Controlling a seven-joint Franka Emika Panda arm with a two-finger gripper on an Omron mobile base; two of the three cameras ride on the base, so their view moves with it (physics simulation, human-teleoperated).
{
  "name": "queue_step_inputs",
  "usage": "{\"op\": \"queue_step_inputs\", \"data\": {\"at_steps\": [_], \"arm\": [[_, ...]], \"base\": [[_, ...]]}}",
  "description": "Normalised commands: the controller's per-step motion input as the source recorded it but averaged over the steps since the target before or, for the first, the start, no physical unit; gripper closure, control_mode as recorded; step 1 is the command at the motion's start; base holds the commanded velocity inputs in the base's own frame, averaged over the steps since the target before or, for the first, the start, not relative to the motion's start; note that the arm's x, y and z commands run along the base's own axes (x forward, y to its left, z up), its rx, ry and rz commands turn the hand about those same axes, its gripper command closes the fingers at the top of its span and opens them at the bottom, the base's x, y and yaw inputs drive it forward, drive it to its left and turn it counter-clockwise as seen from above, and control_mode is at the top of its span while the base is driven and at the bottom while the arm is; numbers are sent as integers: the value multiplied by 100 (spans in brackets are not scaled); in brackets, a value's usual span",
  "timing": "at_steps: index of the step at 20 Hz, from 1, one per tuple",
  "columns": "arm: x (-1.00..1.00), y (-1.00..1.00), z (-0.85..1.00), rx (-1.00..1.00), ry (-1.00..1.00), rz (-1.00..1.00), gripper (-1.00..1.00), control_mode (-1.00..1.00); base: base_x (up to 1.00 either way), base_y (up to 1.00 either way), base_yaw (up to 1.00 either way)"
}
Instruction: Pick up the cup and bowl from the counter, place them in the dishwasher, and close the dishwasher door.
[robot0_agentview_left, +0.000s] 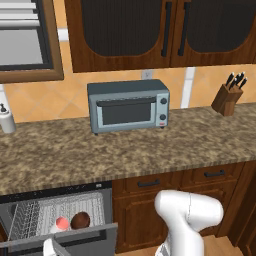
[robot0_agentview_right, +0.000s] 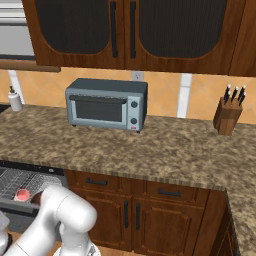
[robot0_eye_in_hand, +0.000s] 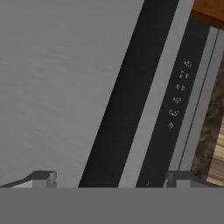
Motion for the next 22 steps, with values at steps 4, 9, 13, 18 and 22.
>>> {"op": "queue_step_inputs", "data": {"at_steps": [4, 9, 13, 18, 22], "arm": [[100, -27, -19, 4, 0, -4, -100, -100], [95, -19, -16, 4, 0, -2, -100, -100], [91, -13, -17, 3, 0, -1, -100, -100], [85, -10, -17, 4, 0, 0, -100, -100], [79, -7, -21, 3, 0, 0, -100, -100]], "base": [[0, 0, 0], [0, 0, 0], [0, 0, 0], [0, 0, 0], [0, 0, 0]]}}
